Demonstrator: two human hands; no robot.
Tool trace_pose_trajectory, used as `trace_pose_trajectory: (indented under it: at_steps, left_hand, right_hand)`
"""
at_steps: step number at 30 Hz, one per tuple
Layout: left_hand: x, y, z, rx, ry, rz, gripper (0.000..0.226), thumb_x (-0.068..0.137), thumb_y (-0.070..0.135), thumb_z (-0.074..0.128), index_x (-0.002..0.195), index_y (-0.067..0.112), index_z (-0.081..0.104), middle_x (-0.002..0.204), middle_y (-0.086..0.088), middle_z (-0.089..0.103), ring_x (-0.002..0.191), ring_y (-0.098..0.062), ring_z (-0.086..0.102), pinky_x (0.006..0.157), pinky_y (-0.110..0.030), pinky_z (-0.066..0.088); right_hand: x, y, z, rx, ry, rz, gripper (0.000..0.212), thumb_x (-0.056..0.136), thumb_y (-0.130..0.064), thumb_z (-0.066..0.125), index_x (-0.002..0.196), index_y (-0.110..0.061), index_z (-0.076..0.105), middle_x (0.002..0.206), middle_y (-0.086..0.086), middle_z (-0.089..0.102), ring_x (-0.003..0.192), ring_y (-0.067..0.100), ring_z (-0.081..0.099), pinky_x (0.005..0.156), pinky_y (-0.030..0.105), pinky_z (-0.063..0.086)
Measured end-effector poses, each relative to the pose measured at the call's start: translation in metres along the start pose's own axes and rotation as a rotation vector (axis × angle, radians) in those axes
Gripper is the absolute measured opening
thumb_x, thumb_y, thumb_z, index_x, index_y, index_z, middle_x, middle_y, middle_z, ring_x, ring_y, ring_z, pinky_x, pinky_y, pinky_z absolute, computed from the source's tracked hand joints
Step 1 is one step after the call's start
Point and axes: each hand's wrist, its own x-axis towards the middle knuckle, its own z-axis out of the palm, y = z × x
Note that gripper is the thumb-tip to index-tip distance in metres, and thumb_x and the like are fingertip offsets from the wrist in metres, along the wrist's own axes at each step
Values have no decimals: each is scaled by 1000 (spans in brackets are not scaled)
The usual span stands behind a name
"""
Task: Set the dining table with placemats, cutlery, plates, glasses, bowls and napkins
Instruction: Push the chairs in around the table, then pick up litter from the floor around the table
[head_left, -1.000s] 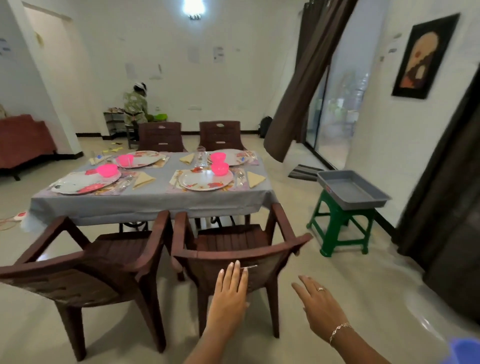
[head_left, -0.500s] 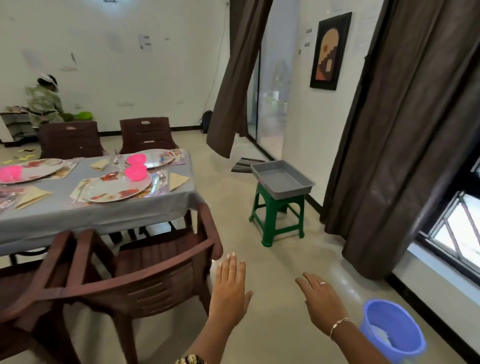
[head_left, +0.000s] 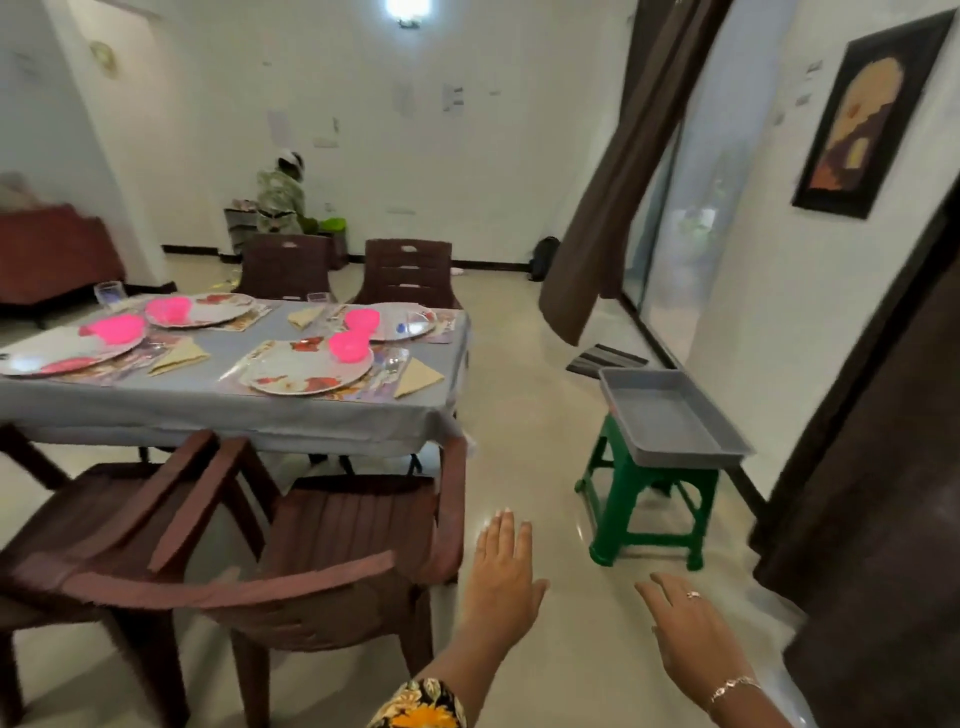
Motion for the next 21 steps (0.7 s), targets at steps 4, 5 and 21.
trace_pose_trajectory:
  at_steps: [4,5,21]
  left_hand:
    - [70,-22,32,20,31,-125,78,44,53,86,106,9,70,112,-16,67,106,-29,65,87,-42,52]
    - [87,-28,38,19,31,-158,79,42,53,87,105,9,70,111,-16,68,105,-29,65,87,-42,52]
    - [288,-126,123,161,-58,-529,61,64,45,59,109,5,58,106,-17,69,99,-30,68,98,-40,27]
  right_hand:
    - [91,23,26,-25,49,-161,75,7,-6,86,80,-17,74,80,5,70,64,20,68,51,28,57]
    - [113,25,27,-19,52,-191,75,5,-6,85,78,-17,74,78,5,70,64,20,69,52,27,57]
    - [413,78,129,173,-194,-504,81,0,-16,85,79,-24,70,77,-2,68,61,13,67,47,19,53]
